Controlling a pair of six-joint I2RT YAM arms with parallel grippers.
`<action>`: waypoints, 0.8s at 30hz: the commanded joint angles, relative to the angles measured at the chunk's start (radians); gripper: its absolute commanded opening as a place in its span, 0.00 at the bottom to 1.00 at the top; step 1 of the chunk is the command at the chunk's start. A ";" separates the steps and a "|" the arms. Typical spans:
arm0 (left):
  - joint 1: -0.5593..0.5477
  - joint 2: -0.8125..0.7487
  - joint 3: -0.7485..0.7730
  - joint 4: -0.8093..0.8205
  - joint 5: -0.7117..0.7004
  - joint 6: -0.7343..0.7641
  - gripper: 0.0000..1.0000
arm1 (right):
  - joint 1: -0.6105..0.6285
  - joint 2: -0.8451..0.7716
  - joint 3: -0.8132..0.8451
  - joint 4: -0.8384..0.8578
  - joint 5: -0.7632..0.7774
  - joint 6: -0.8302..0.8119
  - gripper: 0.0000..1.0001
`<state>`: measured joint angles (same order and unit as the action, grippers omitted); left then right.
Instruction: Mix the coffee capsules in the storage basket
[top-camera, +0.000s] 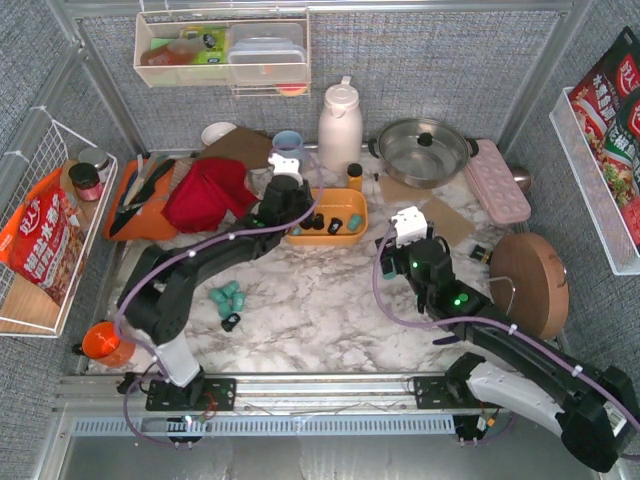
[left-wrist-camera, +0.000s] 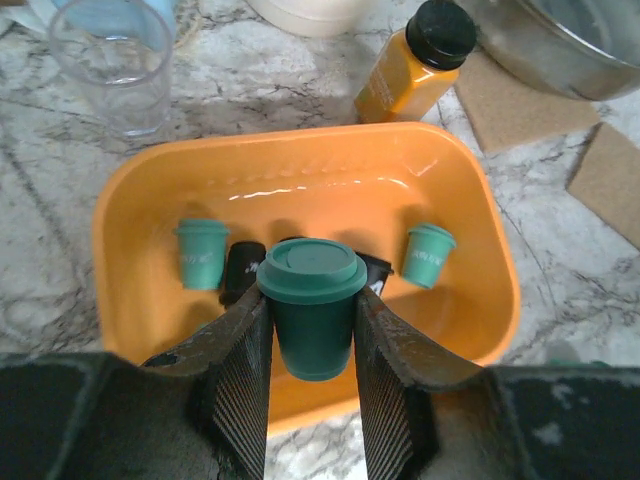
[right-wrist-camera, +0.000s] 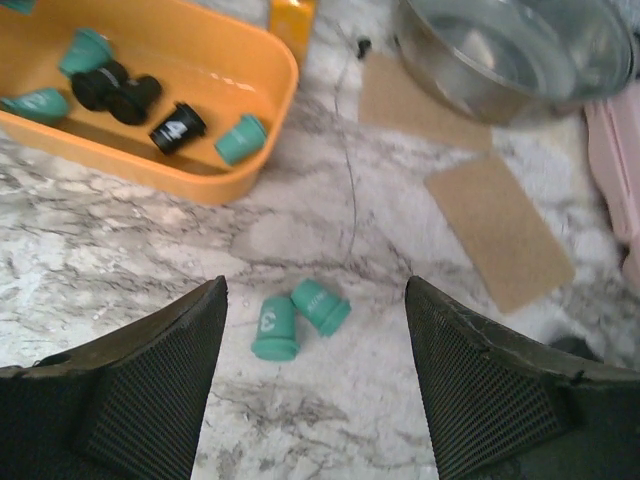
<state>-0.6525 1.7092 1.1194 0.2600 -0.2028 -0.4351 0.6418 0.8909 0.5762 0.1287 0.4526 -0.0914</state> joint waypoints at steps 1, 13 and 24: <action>0.006 0.137 0.129 -0.068 0.019 -0.009 0.05 | -0.042 0.031 0.011 -0.101 0.067 0.170 0.76; 0.012 0.313 0.280 -0.186 -0.016 0.054 0.25 | -0.139 0.173 0.021 -0.199 0.003 0.459 0.75; 0.015 0.156 0.109 -0.031 -0.050 0.100 0.79 | -0.149 0.378 0.138 -0.262 -0.143 0.426 0.75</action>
<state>-0.6392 1.9358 1.2896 0.1093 -0.2195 -0.3660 0.4969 1.2186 0.6708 -0.1024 0.3752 0.3595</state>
